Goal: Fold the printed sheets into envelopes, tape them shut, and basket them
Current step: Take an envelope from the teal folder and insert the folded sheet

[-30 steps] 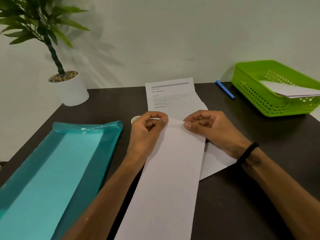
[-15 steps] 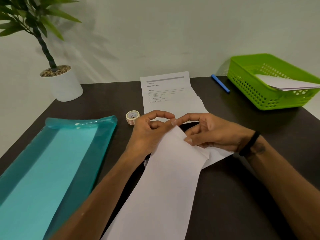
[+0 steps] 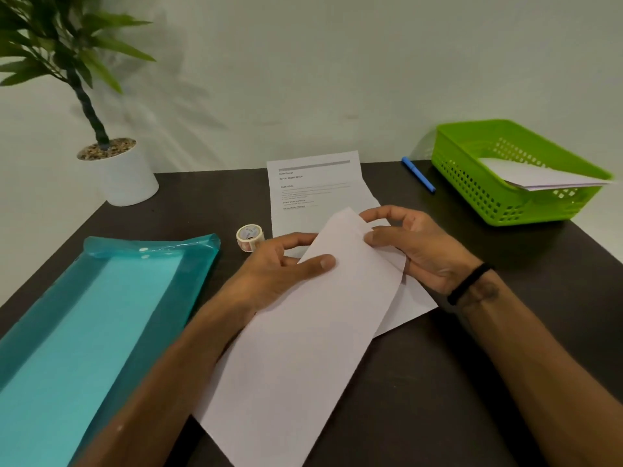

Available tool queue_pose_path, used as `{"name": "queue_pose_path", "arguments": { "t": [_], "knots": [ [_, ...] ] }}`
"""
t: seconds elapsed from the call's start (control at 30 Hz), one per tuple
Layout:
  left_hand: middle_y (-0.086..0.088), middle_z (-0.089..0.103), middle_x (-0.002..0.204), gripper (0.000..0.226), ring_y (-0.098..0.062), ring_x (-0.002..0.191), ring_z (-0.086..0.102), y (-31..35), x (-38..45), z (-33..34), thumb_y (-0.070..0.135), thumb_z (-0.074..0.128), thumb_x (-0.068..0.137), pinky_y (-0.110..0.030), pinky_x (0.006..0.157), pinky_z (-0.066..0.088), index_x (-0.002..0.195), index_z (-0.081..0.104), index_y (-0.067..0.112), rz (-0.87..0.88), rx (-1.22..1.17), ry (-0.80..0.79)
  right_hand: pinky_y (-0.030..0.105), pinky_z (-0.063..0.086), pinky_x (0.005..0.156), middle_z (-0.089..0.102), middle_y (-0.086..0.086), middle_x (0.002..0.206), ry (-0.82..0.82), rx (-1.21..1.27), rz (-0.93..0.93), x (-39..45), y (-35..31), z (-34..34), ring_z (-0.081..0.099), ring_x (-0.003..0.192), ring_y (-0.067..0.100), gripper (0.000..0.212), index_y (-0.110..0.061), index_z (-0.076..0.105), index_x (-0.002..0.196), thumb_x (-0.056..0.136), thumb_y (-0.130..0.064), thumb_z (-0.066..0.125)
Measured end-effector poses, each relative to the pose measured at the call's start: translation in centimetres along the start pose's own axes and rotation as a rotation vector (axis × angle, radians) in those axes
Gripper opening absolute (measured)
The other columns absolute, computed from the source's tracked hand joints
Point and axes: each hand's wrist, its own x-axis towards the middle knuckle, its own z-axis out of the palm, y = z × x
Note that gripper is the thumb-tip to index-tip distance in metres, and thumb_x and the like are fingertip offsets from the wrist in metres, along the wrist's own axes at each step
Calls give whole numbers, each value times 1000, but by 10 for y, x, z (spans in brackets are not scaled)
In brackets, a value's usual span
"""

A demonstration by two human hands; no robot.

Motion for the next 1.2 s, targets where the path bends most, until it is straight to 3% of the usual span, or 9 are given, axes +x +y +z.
{"name": "queue_pose_path", "arguments": {
  "t": [0.1,0.2,0.27,0.37,0.5,0.77,0.93,1.13,1.2],
  "knots": [
    [-1,79,78,41,-15,73,76,9,-9,-18,41,80,79,-31,77,58,117,72,31,97,148,20,42,65,80,76,17,114,-129,48,-4,-3,-5,-1,76,97,32,47,-13,68,124,80,2,77],
    [-8,66,66,30,-13,60,54,29,-13,-46,49,76,86,-29,64,42,111,74,33,189,495,14,47,62,90,72,22,124,-249,50,9,-5,-3,2,73,110,36,60,-12,62,134,78,5,77],
    [-9,73,85,28,-12,73,63,45,-15,-60,51,69,93,-36,73,50,117,74,37,236,679,-39,49,60,95,72,18,126,-301,-32,11,-8,-1,10,71,115,35,61,-13,62,136,80,6,78],
    [14,73,117,27,-7,103,69,63,-22,-59,39,61,102,-39,96,56,125,72,31,307,897,-23,40,61,93,75,7,123,-318,-143,-20,-15,-1,26,72,114,24,54,-17,67,131,82,3,78],
    [10,70,127,26,-11,105,66,68,-30,-41,30,56,106,-33,96,55,127,70,27,354,1075,-7,36,63,89,78,6,115,-260,-212,-119,-21,0,44,74,107,24,39,-10,71,121,83,-13,82],
    [11,69,116,26,-9,96,63,60,-50,-50,26,52,108,-13,78,43,127,69,24,401,1083,150,42,60,94,76,0,122,-252,-283,-189,-23,8,57,73,112,21,42,-18,68,130,90,-20,79],
    [11,72,113,25,-7,100,66,47,-62,-74,28,50,109,-28,87,54,125,69,27,381,974,161,37,62,90,76,3,122,-288,-109,-68,-22,5,55,74,111,22,26,-15,69,123,97,-15,65],
    [16,67,120,27,-1,103,61,33,-57,-68,35,56,105,-32,98,53,130,66,31,387,925,271,44,53,104,69,18,133,-418,42,88,-17,9,49,67,124,32,45,4,62,132,92,-16,64],
    [13,60,135,57,-4,117,55,29,-60,-60,59,63,94,-39,110,46,145,52,38,382,958,264,45,54,103,69,19,132,-379,50,82,-15,12,49,67,123,33,46,4,63,131,90,-17,66]
  ]
}}
